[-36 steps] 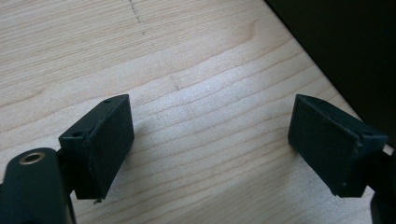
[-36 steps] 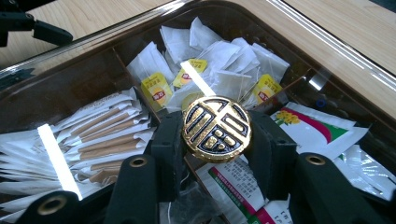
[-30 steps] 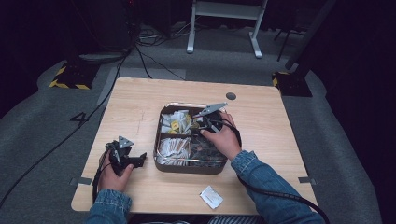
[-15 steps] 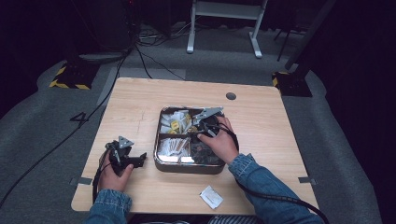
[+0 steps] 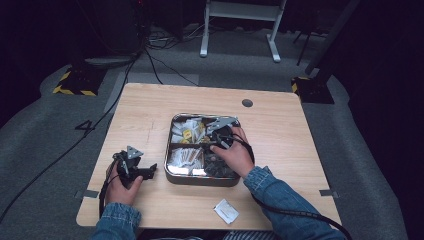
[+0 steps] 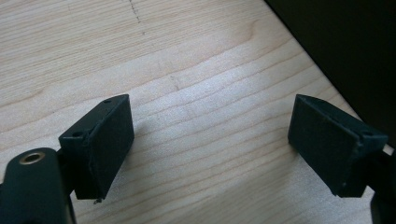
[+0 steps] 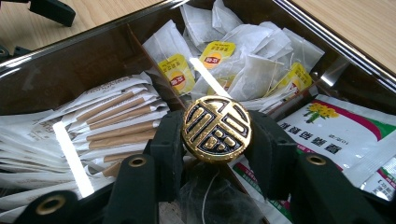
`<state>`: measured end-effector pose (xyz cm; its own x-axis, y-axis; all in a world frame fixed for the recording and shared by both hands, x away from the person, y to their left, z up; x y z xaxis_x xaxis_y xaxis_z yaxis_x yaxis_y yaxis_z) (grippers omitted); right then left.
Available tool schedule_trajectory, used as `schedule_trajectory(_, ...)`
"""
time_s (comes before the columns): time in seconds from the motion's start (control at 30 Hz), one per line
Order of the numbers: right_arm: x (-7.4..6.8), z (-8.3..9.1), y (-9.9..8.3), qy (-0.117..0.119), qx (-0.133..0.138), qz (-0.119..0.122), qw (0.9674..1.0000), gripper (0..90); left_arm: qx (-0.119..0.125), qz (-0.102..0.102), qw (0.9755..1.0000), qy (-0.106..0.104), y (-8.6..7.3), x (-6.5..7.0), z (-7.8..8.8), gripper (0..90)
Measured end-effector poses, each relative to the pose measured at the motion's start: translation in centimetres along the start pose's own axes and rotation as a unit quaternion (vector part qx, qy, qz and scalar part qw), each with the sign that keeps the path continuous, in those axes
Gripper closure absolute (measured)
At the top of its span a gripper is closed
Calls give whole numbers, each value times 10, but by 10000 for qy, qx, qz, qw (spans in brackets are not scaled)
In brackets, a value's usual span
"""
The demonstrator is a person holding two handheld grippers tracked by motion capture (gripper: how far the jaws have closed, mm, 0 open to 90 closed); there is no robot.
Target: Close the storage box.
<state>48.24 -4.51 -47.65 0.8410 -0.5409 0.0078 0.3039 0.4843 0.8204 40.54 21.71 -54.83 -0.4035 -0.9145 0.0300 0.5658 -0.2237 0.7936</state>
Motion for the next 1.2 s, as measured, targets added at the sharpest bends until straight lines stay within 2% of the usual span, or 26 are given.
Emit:
schedule_trajectory(0.13,0,0,0,53,25,-18,10000,559,5,1,10000,1,0,0,0,147)
schedule_trajectory(0.17,-1,-1,1,129,170,-46,9998,496,2,5,10000,0,0,0,0,147)
schedule_trajectory(0.27,-2,-1,5,173,272,-53,9995,446,2,0,10000,0,0,0,0,147)
schedule_trajectory(0.43,2,7,10,155,411,-68,9990,422,0,0,10000,0,0,0,0,147)
schedule_trajectory(0.9,26,62,25,114,827,-358,9959,419,3,-10,10000,2,0,0,0,148)
schedule_trajectory(1.2,45,93,23,81,955,-513,9941,416,-2,-27,10000,-13,-2,0,2,148)
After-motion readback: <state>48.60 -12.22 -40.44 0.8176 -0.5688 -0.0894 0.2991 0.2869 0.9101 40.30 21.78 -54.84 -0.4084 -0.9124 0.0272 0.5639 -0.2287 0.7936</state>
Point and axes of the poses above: each handheld gripper's, and its own axes: z roughly backward along the jaws, y roughly out of its top, x roughly to its right, the point moved 6 cm from there along -z, roughly forward along the jaws, and after that the axes turned 9 degrees about x, right-handed, at the moved point
